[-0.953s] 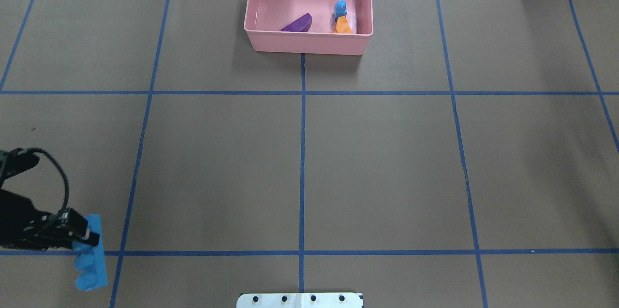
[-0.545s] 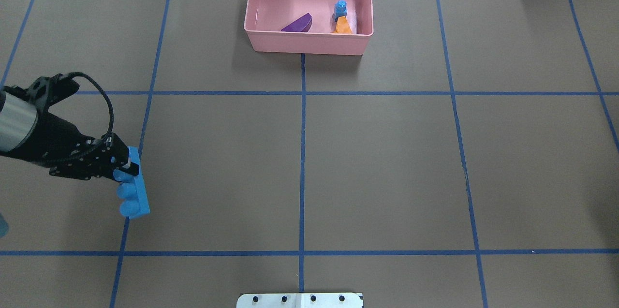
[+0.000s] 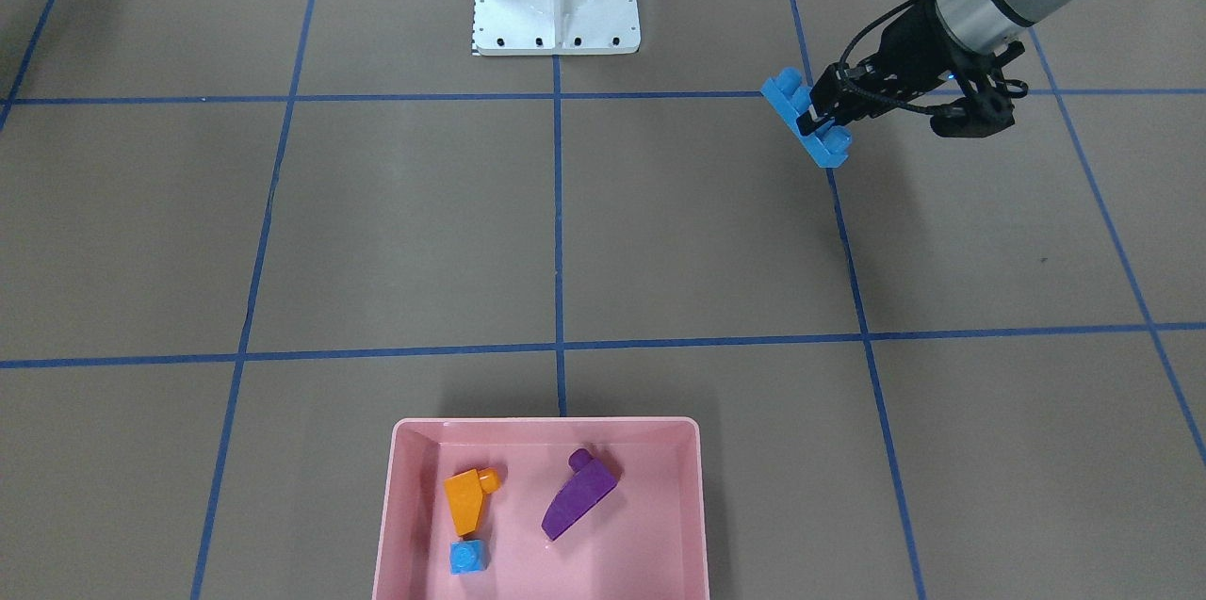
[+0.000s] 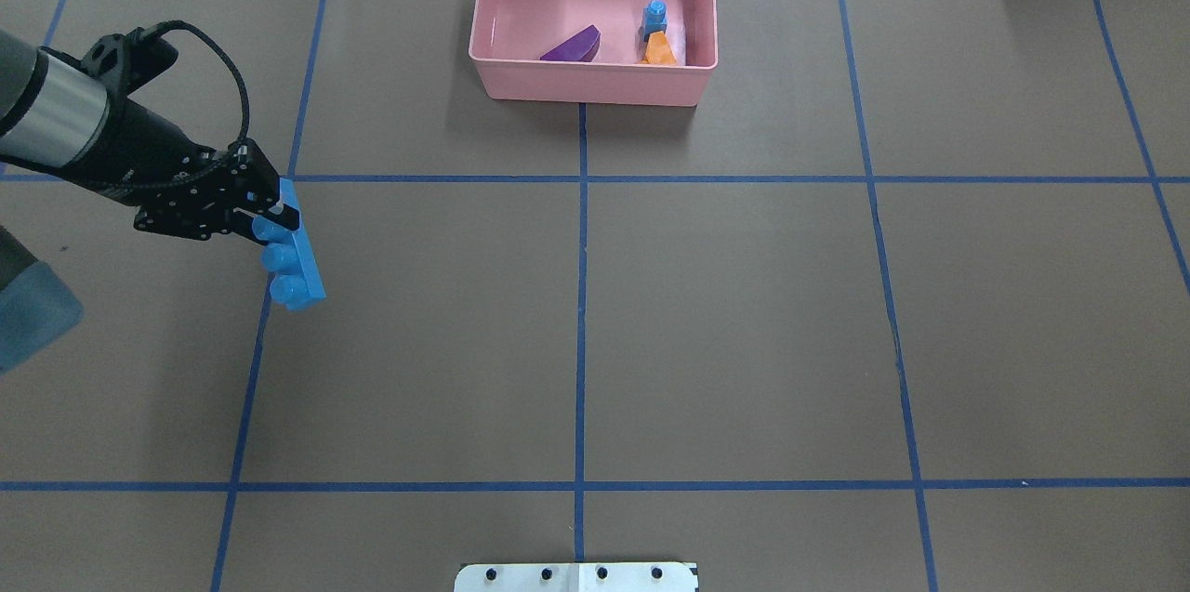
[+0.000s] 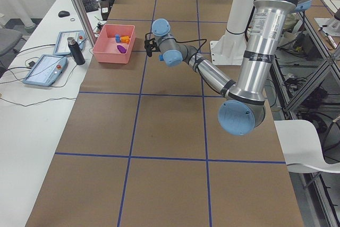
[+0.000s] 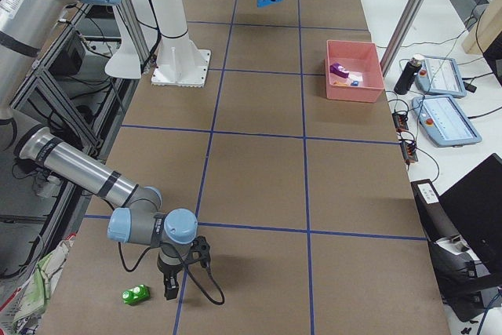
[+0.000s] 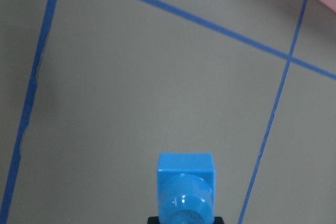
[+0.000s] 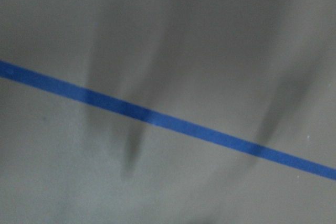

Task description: Put all blocks into box

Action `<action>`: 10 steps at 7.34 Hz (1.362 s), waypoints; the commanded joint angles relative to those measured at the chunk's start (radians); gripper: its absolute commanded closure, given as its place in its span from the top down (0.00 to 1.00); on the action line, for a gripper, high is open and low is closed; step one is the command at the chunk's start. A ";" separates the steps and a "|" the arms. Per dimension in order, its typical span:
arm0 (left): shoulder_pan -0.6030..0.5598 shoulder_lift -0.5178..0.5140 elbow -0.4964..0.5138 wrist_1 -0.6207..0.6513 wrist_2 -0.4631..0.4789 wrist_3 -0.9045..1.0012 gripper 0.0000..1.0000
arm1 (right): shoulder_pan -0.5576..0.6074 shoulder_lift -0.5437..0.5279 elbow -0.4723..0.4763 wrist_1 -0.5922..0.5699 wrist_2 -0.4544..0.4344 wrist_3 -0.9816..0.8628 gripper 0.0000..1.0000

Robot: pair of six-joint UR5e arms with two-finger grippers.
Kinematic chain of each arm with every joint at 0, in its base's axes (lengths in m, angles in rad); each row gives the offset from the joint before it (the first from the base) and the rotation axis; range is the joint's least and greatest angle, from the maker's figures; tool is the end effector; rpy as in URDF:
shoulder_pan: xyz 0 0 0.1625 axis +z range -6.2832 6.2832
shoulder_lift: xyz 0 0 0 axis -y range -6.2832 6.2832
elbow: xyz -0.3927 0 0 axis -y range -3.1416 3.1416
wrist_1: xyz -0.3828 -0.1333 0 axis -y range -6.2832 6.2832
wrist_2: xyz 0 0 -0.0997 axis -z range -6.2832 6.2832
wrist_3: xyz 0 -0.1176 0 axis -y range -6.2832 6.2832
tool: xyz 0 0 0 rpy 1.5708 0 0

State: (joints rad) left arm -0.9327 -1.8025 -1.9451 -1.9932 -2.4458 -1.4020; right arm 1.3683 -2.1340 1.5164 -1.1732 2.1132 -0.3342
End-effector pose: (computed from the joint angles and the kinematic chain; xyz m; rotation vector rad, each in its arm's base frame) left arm 0.2757 -0.4440 0.2802 -0.1735 1.2241 -0.2150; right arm 0.0354 -0.1887 0.8363 -0.1802 -0.5582 -0.4617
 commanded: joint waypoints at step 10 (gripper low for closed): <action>-0.048 -0.661 0.718 -0.058 0.243 -0.202 0.00 | 0.014 -0.030 -0.104 0.061 0.004 -0.029 0.00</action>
State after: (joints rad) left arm -0.9809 -2.4296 -1.2716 -2.0371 -2.2274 -1.5924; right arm 1.3741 -2.1633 1.4172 -1.1122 2.1151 -0.3607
